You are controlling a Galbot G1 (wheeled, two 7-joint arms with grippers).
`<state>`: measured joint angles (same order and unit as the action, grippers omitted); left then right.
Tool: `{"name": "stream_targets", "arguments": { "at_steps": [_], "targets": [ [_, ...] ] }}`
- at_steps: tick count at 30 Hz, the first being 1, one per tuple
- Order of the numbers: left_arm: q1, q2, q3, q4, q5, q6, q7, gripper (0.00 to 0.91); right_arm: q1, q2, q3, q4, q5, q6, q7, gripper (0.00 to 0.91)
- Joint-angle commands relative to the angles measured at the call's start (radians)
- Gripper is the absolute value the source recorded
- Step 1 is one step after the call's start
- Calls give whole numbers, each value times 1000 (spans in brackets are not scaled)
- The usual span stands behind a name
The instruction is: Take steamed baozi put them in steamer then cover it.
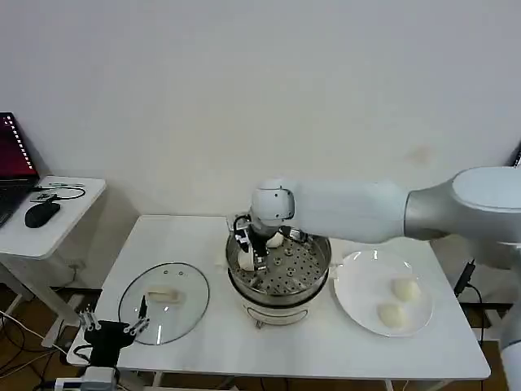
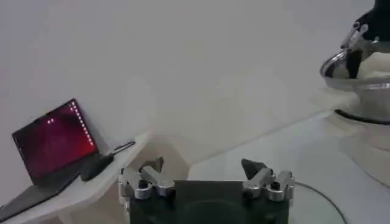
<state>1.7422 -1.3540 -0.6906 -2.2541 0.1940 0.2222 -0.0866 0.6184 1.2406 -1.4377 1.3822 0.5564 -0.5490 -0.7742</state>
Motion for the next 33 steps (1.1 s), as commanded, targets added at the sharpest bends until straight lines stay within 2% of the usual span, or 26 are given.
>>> {"name": "stream_targets", "arguments": {
  "at_steps": [1, 3, 4, 8, 9, 10, 11, 12, 14, 17, 18, 20, 22, 24, 29, 33],
  "targets": [
    [-5, 11, 2, 2, -9, 5, 4, 907, 160, -216, -5, 160, -7, 17, -36, 907],
    [-8, 20, -3, -2, -20, 9, 6, 907, 210, -319, -28, 222, -50, 41, -68, 907],
    [-9, 22, -4, -2, -22, 10, 7, 907, 218, -335, -37, 232, -59, 45, -74, 907],
    [-18, 33, 3, -1, -27, 12, 9, 907, 284, -545, -94, 339, -166, 117, -111, 907],
    [-23, 34, 12, 1, -25, 11, 9, 907, 283, -630, -95, 364, -191, 137, -110, 907],
    [-24, 33, 18, 1, -22, 11, 8, 907, 281, -651, -94, 370, -202, 141, -110, 907],
    [-24, 33, 23, 0, -18, 11, 8, 907, 268, -717, -80, 387, -257, 170, -122, 907],
    [-23, 32, 34, -3, -10, 10, 8, 907, 238, -777, -47, 398, -293, 196, -129, 907],
    [-19, 33, 40, -14, -3, 10, 9, 907, 172, -827, 25, 405, -347, 225, -141, 907],
    [-15, 35, 44, -22, -1, 11, 10, 907, -54, -922, 267, 406, -435, 285, -161, 907],
    [-14, 37, 44, -20, -1, 11, 10, 907, -203, -968, 399, 407, -486, 304, -169, 907],
    [-11, 39, 45, -14, 2, 11, 10, 907, -278, -1016, 433, 418, -502, 298, -157, 907],
    [-4, 40, 46, -14, 6, 10, 10, 907, -330, -1054, 457, 420, -550, 335, -178, 907],
    [-1, 38, 47, -19, 12, 11, 11, 907, -452, -1081, 545, 416, -598, 372, -211, 907],
    [1, 26, 54, -18, 24, 13, 10, 907, -485, -1086, 530, 387, -661, 424, -264, 907],
    [6, 18, 56, -12, 24, 11, 10, 907, -497, -1061, 498, 364, -700, 440, -286, 907]
  ]
}}
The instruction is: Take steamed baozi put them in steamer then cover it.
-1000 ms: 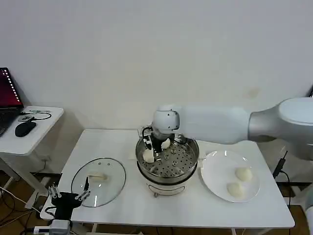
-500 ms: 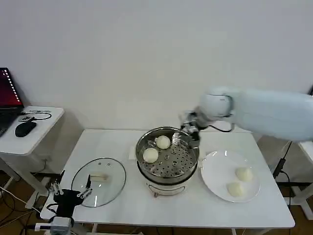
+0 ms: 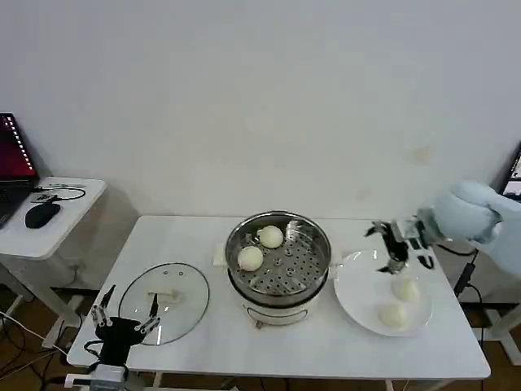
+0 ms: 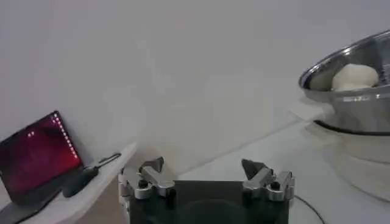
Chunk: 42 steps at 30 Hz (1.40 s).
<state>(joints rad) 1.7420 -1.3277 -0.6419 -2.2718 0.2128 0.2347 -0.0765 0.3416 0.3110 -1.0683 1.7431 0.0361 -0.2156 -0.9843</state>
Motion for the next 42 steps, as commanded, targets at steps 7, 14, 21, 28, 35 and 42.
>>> {"name": "stream_targets", "arguments": {
  "at_steps": [7, 14, 21, 28, 35, 42],
  "targets": [
    [13, -7, 1, 10, 6, -1, 0, 907, -310, -58, 140, -38, -200, 89, -84, 907],
    [12, -6, -4, 18, 7, 1, 2, 907, -379, 25, 160, -119, -206, 72, -80, 907],
    [8, -6, -11, 24, 5, 3, 3, 907, -407, 72, 160, -143, -206, 53, -70, 907],
    [13, -8, -16, 24, 4, 2, 3, 907, -427, 121, 169, -211, -211, 35, -59, 907],
    [16, -8, -21, 23, 3, 2, 3, 907, -438, 156, 180, -265, -221, 19, -42, 856],
    [11, -8, -23, 25, 1, 3, 3, 907, -424, 163, 167, -264, -203, 5, -47, 756]
  ]
}}
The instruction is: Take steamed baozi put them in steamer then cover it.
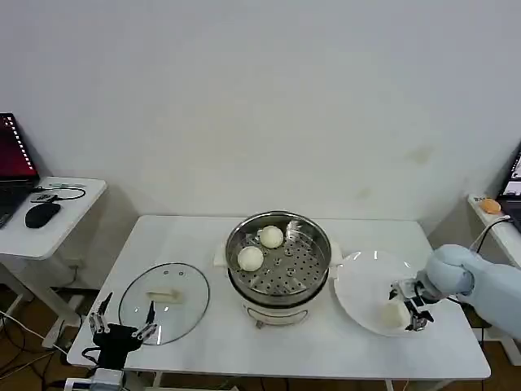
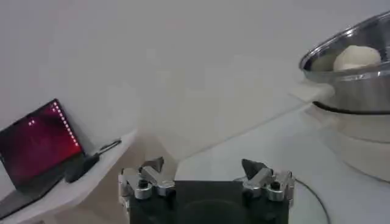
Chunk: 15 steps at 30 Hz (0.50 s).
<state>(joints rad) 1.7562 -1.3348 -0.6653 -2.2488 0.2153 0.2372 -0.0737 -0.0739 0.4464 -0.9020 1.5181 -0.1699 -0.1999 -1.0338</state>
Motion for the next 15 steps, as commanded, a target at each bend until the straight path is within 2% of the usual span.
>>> {"name": "stream_targets", "arguments": {
  "at_steps": [1, 15],
  "targets": [
    [-4, -1, 1, 2, -1, 0, 0, 907, -8, 27, 0, -39, 3, -11, 2, 736],
    [3, -1, 0, -10, -3, 1, -2, 907, -9, 18, 7, -29, 17, -34, -10, 564]
  ]
}}
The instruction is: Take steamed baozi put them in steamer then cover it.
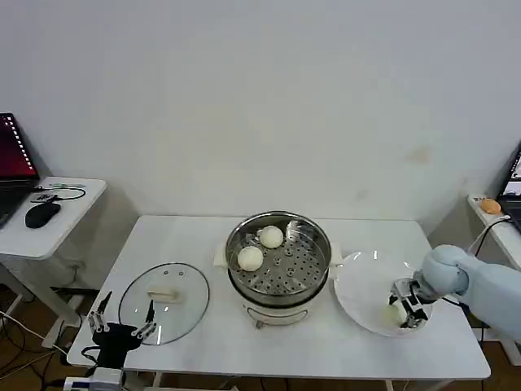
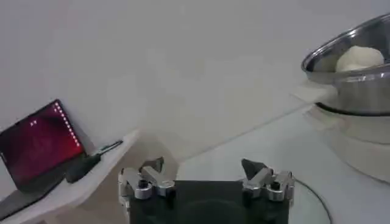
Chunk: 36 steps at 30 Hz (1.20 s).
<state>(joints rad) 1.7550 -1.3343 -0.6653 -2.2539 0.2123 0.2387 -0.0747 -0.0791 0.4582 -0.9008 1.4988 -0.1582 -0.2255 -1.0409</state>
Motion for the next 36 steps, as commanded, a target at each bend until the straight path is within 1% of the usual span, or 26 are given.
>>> {"name": "stream_targets", "arguments": {
  "at_steps": [1, 7, 10, 14, 16, 21, 25, 26, 27, 30, 33, 36],
  "targets": [
    [5, -1, -1, -5, 0, -1, -1, 907, -5, 6, 11, -8, 7, -9, -3, 534],
    [13, -3, -2, -12, 0, -2, -2, 907, 2, -14, 32, 16, 21, -15, -5, 524],
    [14, -2, -4, -10, 0, -4, -3, 907, 43, -26, 31, 27, 39, -12, -8, 524],
    [12, 3, -11, -8, -3, -4, -3, 907, 172, -39, 46, 27, 101, -5, -15, 534],
    [13, 4, -12, -12, -6, -3, -3, 907, 209, -41, 51, 27, 118, -3, -17, 534],
    [18, 7, -14, -21, -7, -1, -3, 907, 405, -14, -19, 17, 175, -1, -27, 534],
    [22, 7, -18, -26, -7, -2, -3, 907, 544, 29, -95, 10, 219, -9, -26, 534],
    [23, 7, -20, -28, -8, -2, -3, 907, 609, 58, -132, 10, 238, -11, -23, 534],
    [25, 7, -22, -28, -8, -2, -3, 907, 631, 69, -151, 12, 245, -12, -22, 534],
    [32, 5, -29, -30, -8, -4, -5, 907, 740, 157, -222, 31, 280, -22, -22, 534],
    [38, -1, -34, -34, -8, -4, -5, 907, 787, 235, -259, 53, 295, -25, -16, 534],
    [40, -7, -37, -37, -6, -4, -6, 907, 806, 314, -274, 58, 299, -29, -7, 534]
  ]
}}
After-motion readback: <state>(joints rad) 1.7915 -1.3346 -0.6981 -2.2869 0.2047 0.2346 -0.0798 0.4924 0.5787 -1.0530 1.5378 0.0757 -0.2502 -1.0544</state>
